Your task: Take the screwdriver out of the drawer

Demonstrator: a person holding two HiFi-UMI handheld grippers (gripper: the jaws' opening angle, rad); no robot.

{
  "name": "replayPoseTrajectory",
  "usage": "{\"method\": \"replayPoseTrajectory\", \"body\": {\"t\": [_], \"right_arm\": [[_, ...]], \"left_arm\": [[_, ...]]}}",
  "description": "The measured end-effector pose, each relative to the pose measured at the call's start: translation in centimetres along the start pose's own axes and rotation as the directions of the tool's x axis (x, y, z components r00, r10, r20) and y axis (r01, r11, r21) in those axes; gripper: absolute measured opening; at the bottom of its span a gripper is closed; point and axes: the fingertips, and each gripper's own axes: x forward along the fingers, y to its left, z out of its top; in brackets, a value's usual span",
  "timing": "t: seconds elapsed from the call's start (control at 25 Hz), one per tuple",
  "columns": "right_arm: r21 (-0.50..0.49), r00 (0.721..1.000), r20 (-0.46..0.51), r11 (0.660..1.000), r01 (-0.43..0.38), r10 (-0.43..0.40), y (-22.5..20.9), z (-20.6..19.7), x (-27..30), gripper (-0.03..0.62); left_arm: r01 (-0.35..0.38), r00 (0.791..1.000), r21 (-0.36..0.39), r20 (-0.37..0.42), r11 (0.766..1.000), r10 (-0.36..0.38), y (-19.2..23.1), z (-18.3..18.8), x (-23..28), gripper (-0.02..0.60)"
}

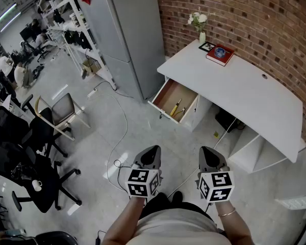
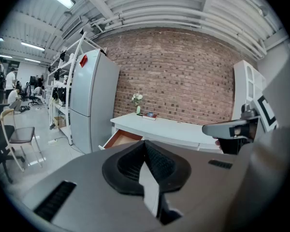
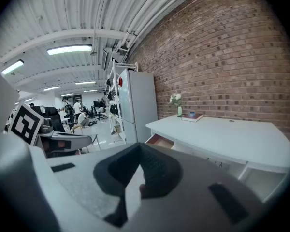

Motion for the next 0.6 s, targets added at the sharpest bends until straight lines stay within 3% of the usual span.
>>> {"method": "replayPoseTrajectory", "body": {"t": [0.6], "right_arm": [[0.069, 0.999, -0.005, 0.997, 0.032, -0.032, -2.1, -0.6, 0.7, 0.002]], "left_arm": [[-0.005, 1.000, 0.000, 0.008, 1.000, 0.005, -0.6, 0.4, 1.4, -0.008]]}}
